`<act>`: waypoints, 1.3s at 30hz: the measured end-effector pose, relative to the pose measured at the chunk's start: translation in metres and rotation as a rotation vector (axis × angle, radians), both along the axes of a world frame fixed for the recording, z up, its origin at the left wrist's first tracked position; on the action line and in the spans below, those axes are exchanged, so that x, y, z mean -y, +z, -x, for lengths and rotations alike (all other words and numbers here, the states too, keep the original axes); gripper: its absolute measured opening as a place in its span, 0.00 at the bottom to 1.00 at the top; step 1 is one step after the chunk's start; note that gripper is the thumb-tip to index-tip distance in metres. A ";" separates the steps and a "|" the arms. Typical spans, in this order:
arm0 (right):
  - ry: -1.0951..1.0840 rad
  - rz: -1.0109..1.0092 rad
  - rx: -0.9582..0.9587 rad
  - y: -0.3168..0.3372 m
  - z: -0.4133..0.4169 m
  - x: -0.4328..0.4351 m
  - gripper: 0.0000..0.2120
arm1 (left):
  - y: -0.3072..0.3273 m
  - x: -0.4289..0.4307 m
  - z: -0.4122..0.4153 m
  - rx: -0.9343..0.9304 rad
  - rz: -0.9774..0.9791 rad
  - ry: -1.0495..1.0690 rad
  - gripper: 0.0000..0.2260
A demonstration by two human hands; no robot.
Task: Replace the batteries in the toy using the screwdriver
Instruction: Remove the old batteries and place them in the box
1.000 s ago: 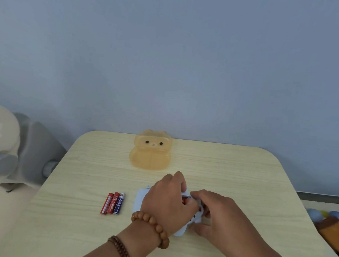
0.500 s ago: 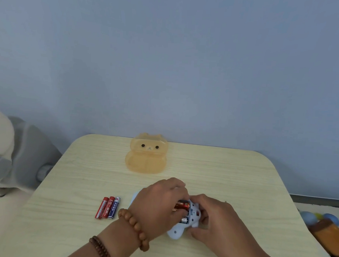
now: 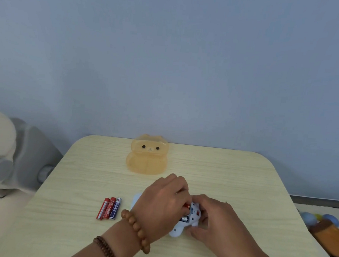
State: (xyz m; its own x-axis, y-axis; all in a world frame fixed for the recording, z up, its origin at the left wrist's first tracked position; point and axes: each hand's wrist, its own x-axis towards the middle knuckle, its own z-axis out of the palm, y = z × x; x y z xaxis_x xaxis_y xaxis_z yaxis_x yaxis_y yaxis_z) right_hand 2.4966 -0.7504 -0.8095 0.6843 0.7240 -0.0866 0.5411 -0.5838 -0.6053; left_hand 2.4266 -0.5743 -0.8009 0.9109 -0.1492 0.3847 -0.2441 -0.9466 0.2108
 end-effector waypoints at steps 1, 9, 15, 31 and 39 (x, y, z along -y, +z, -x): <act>-0.002 0.000 0.001 0.001 0.000 -0.001 0.22 | 0.000 0.001 0.000 0.003 0.029 -0.002 0.03; -0.005 -0.008 -0.019 -0.003 -0.002 0.000 0.26 | 0.029 -0.004 0.007 -0.115 0.918 0.246 0.07; -0.008 0.000 -0.034 -0.001 -0.003 -0.002 0.25 | 0.028 -0.033 0.007 -0.235 1.155 0.307 0.21; 0.039 0.019 -0.116 0.003 -0.011 -0.004 0.24 | 0.033 -0.183 -0.021 -0.374 -0.004 0.289 0.24; 0.047 -0.034 -0.115 -0.001 -0.010 -0.003 0.27 | 0.015 -0.188 -0.029 -0.439 0.006 0.273 0.18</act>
